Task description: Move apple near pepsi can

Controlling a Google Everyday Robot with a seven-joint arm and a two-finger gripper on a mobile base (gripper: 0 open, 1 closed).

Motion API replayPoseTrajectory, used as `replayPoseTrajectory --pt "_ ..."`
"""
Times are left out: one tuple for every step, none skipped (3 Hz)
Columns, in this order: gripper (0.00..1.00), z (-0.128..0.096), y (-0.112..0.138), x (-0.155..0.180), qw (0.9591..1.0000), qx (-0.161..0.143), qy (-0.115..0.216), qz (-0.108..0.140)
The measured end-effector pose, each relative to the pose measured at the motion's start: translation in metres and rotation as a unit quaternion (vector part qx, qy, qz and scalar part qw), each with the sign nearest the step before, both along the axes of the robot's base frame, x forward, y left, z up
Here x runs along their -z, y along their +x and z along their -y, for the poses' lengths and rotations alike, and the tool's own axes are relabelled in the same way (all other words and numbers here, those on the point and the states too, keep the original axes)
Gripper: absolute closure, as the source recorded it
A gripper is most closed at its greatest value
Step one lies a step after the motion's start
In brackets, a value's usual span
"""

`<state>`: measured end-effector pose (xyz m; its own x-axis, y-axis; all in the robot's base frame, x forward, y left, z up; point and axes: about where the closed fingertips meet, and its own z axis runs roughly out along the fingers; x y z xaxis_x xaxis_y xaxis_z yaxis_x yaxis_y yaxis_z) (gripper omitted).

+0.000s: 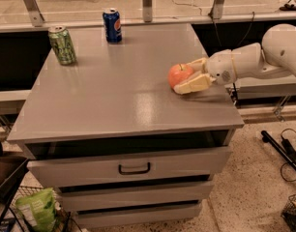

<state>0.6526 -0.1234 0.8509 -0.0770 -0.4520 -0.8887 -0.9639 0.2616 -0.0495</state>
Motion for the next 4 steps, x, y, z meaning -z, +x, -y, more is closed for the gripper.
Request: replayPoseTrajectory --pt "0.88 -0.003 0.000 0.001 1.0000 -0.002 0.001 -0.001" --pt "1.00 -0.006 0.000 0.002 1.0000 -0.005 0.001 -0.002" --pt "1.00 -0.008 0.003 0.000 1.0000 -0.005 0.001 -0.002" --pt "1.00 -0.009 0.014 -0.018 0.9999 0.012 0.000 0.009"
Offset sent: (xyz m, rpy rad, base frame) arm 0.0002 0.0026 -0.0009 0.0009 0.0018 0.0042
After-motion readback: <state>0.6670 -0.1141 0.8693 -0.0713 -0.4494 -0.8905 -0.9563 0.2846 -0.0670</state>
